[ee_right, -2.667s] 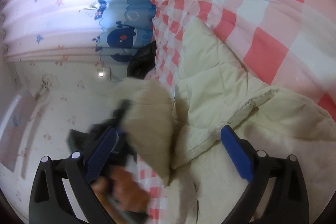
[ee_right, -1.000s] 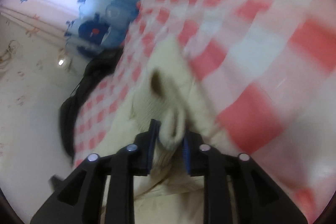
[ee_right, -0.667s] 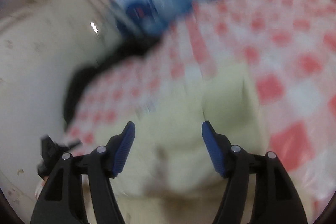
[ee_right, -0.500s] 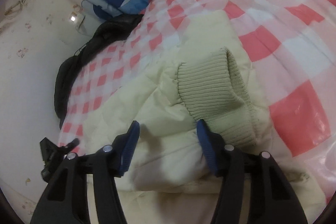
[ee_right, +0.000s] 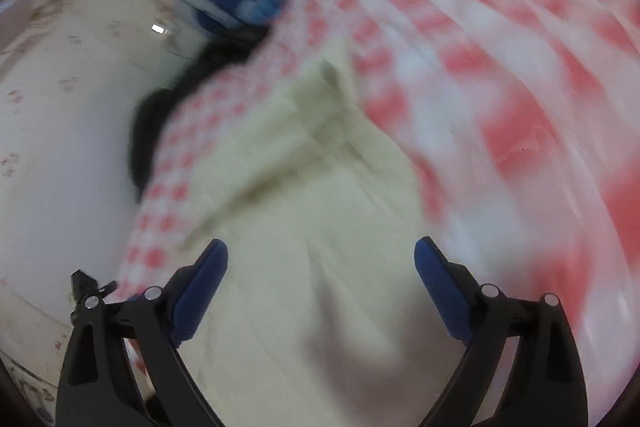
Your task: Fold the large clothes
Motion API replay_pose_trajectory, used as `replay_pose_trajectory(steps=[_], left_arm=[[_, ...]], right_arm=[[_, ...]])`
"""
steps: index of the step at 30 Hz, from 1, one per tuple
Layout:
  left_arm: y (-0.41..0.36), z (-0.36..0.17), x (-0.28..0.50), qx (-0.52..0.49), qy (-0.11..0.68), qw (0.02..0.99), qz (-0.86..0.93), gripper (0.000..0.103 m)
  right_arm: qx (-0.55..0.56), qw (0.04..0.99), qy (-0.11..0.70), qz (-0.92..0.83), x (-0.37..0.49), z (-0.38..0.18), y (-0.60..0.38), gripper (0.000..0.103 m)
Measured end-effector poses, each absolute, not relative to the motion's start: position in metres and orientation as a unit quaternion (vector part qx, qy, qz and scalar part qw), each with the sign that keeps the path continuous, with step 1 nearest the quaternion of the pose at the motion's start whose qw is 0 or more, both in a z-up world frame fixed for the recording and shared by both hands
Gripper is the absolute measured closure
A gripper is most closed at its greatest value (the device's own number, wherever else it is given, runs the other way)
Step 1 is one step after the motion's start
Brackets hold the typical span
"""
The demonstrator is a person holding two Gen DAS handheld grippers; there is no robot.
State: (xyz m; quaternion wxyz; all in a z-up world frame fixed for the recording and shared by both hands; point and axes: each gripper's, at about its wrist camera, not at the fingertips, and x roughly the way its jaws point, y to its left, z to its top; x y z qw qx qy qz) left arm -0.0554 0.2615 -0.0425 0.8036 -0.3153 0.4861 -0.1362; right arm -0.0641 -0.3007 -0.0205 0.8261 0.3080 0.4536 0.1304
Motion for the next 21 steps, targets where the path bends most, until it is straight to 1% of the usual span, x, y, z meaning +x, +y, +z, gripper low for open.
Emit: replay_pose_trajectory(steps=[3,4,9,15,17,18,21], left_arm=[[0.267,-0.067,-0.102,-0.323,0.495,0.798,-0.120,0.011],[0.270,-0.077,-0.117,-0.334,0.501,0.790,-0.116,0.011],[0.267,-0.115,-0.164,-0.390,0.511,0.749,-0.157,0.011],[0.257,-0.120,-0.183,-0.436,0.490,0.728,-0.202,0.009],[0.256,-0.115,-0.188,-0.456,0.472,0.720,-0.227,0.009],[0.253,-0.114,-0.187,-0.454,0.472,0.721,-0.230,0.009],[0.241,-0.119,-0.183,-0.425,0.511,0.714,-0.221,0.009]], right_arm=[[0.323,0.796,0.493,0.137,-0.098,-0.043,-0.307,0.012],[0.330,0.791,0.494,0.147,-0.105,-0.046,-0.307,0.012],[0.355,0.767,0.502,0.184,-0.137,-0.038,-0.305,0.012],[0.383,0.727,0.528,0.216,-0.159,-0.043,-0.311,0.011],[0.399,0.720,0.519,0.231,-0.165,-0.044,-0.316,0.011],[0.408,0.714,0.515,0.242,-0.167,-0.044,-0.318,0.011],[0.416,0.697,0.527,0.250,-0.168,-0.052,-0.319,0.011]])
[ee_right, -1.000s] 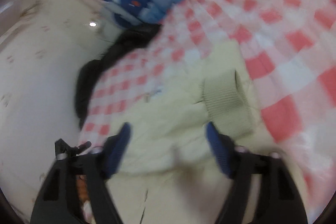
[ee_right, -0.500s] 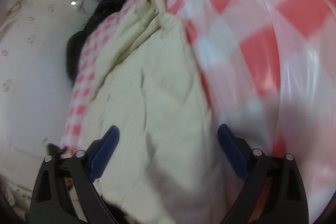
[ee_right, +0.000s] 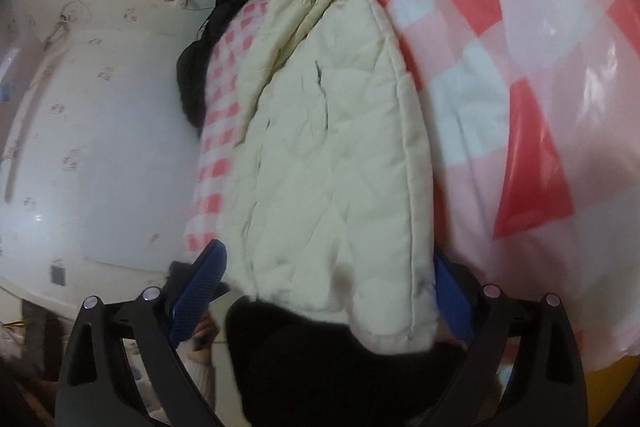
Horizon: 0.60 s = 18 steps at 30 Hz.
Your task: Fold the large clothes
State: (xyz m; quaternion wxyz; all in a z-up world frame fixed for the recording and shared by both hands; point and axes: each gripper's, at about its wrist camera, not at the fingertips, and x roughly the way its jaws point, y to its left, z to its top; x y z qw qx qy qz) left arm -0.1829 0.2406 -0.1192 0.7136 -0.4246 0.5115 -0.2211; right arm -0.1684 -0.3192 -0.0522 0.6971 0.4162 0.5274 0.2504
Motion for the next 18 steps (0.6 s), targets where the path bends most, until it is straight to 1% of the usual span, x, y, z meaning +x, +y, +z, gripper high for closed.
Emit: replay_pose_trajectory(steps=[3,7,10,12,13,14,15,17,18], left_arm=[[0.231,-0.128,-0.182,-0.421,0.531,0.703,-0.217,0.009],[0.231,-0.133,-0.179,-0.437,0.525,0.696,-0.221,0.009],[0.227,-0.134,-0.174,-0.424,0.533,0.700,-0.215,0.009],[0.228,-0.135,-0.170,-0.425,0.534,0.699,-0.212,0.014],[0.230,-0.137,-0.169,-0.428,0.538,0.697,-0.203,0.020],[0.234,-0.138,-0.170,-0.433,0.540,0.694,-0.199,0.023],[0.238,-0.138,-0.171,-0.437,0.536,0.693,-0.202,0.023],[0.243,-0.135,-0.173,-0.437,0.529,0.700,-0.199,0.030],[0.244,-0.136,-0.172,-0.439,0.527,0.700,-0.199,0.032]], right_arm=[[0.422,0.687,0.540,0.241,-0.167,-0.061,-0.321,0.011],[0.429,0.678,0.541,0.254,-0.169,-0.063,-0.322,0.008],[0.436,0.664,0.545,0.268,-0.170,-0.065,-0.319,0.008],[0.430,0.664,0.551,0.265,-0.171,-0.067,-0.317,0.008],[0.431,0.662,0.553,0.265,-0.171,-0.069,-0.317,0.008],[0.434,0.662,0.551,0.266,-0.171,-0.070,-0.319,0.008],[0.438,0.661,0.548,0.267,-0.172,-0.072,-0.321,0.008],[0.443,0.660,0.544,0.269,-0.173,-0.075,-0.323,0.008],[0.444,0.660,0.542,0.270,-0.173,-0.076,-0.323,0.007]])
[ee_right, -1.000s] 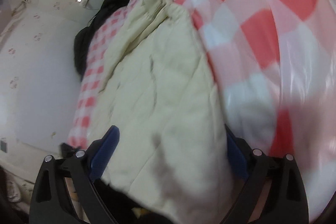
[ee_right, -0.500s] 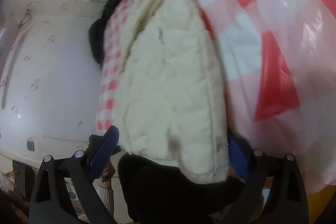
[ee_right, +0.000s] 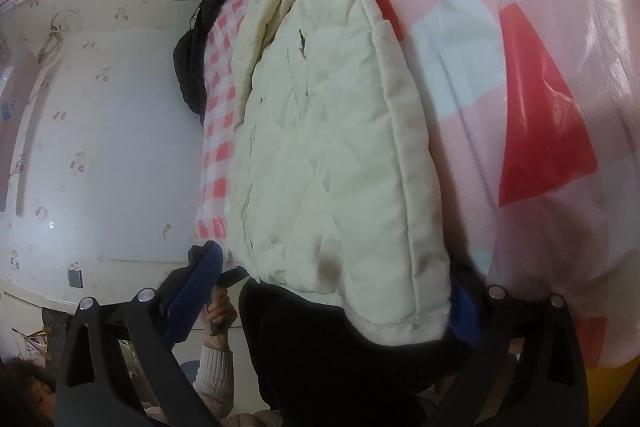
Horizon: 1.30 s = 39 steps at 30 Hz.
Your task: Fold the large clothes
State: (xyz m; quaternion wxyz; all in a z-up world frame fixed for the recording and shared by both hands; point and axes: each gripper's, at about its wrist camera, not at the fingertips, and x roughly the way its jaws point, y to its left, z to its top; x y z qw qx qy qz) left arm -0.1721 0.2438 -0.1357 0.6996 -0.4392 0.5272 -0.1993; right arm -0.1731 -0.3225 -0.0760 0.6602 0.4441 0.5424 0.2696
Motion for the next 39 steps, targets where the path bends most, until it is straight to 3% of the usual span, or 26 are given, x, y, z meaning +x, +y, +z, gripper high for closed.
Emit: replay_pose_trajectory(steps=[4,8,13,17,20,22,24,32,39], left_arm=[[0.244,-0.123,-0.175,-0.449,0.501,0.708,-0.213,0.049],[0.240,-0.118,-0.173,-0.424,0.531,0.711,-0.182,0.049],[0.243,-0.120,-0.169,-0.438,0.512,0.714,-0.189,0.049],[0.236,-0.127,-0.163,-0.424,0.529,0.715,-0.171,0.076],[0.234,-0.128,-0.164,-0.417,0.532,0.719,-0.163,0.088],[0.233,-0.123,-0.165,-0.409,0.530,0.726,-0.161,0.090],[0.235,-0.119,-0.165,-0.412,0.524,0.728,-0.161,0.091],[0.235,-0.053,-0.180,-0.423,0.460,0.751,-0.214,0.094],[0.238,0.003,-0.223,-0.393,0.427,0.775,-0.250,0.103]], right_arm=[[0.449,0.653,0.548,0.267,-0.175,-0.075,-0.321,0.007],[0.449,0.646,0.556,0.269,-0.176,-0.077,-0.316,0.007],[0.452,0.649,0.551,0.267,-0.176,-0.079,-0.314,0.007],[0.452,0.650,0.549,0.266,-0.177,-0.081,-0.314,0.007],[0.444,0.648,0.555,0.274,-0.176,-0.079,-0.313,0.007],[0.440,0.661,0.543,0.274,-0.179,-0.074,-0.312,0.017],[0.445,0.667,0.535,0.265,-0.182,-0.072,-0.310,0.088],[0.482,0.708,0.399,0.329,-0.196,-0.013,-0.309,0.091],[0.434,0.724,0.385,0.373,-0.228,0.047,-0.304,0.096]])
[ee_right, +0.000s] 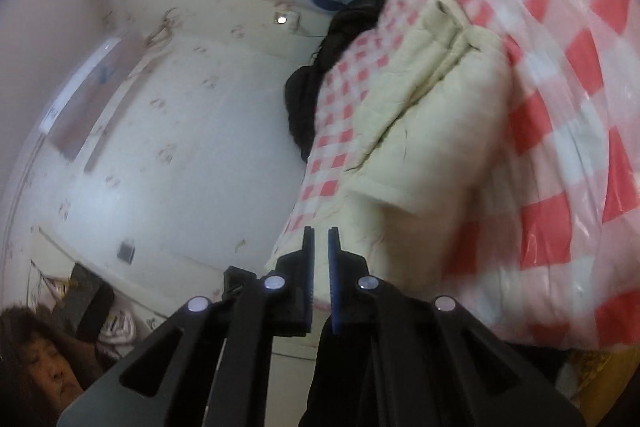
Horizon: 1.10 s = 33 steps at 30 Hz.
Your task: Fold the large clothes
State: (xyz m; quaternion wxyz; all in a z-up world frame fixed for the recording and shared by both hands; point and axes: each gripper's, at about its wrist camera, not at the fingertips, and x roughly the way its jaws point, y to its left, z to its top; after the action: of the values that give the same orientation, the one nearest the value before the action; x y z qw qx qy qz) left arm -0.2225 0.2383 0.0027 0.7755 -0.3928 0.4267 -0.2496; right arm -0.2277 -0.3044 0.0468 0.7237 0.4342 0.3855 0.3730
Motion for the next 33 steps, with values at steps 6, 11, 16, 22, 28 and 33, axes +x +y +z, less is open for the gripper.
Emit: replay_pose_trajectory(steps=[6,11,16,22,28,33], left_arm=[[0.274,-0.041,-0.240,-0.380,0.481,0.762,-0.212,0.094],[0.309,-0.080,-0.236,-0.430,0.472,0.756,-0.144,0.038],[0.313,-0.110,-0.213,-0.436,0.491,0.745,-0.113,0.032],[0.285,-0.128,-0.195,-0.430,0.512,0.730,-0.144,0.030],[0.258,-0.107,-0.190,-0.400,0.500,0.743,-0.196,0.029],[0.261,-0.110,-0.181,-0.447,0.476,0.727,-0.211,0.030]], right_arm=[[0.390,0.753,0.463,0.257,-0.236,0.018,-0.334,0.011],[0.387,0.743,0.498,0.225,-0.219,-0.018,-0.351,0.011],[0.385,0.722,0.529,0.225,-0.195,-0.048,-0.339,0.011],[0.375,0.706,0.543,0.258,-0.180,-0.054,-0.313,0.011],[0.411,0.699,0.523,0.263,-0.178,-0.055,-0.329,0.011],[0.427,0.687,0.520,0.275,-0.178,-0.062,-0.333,0.008]])
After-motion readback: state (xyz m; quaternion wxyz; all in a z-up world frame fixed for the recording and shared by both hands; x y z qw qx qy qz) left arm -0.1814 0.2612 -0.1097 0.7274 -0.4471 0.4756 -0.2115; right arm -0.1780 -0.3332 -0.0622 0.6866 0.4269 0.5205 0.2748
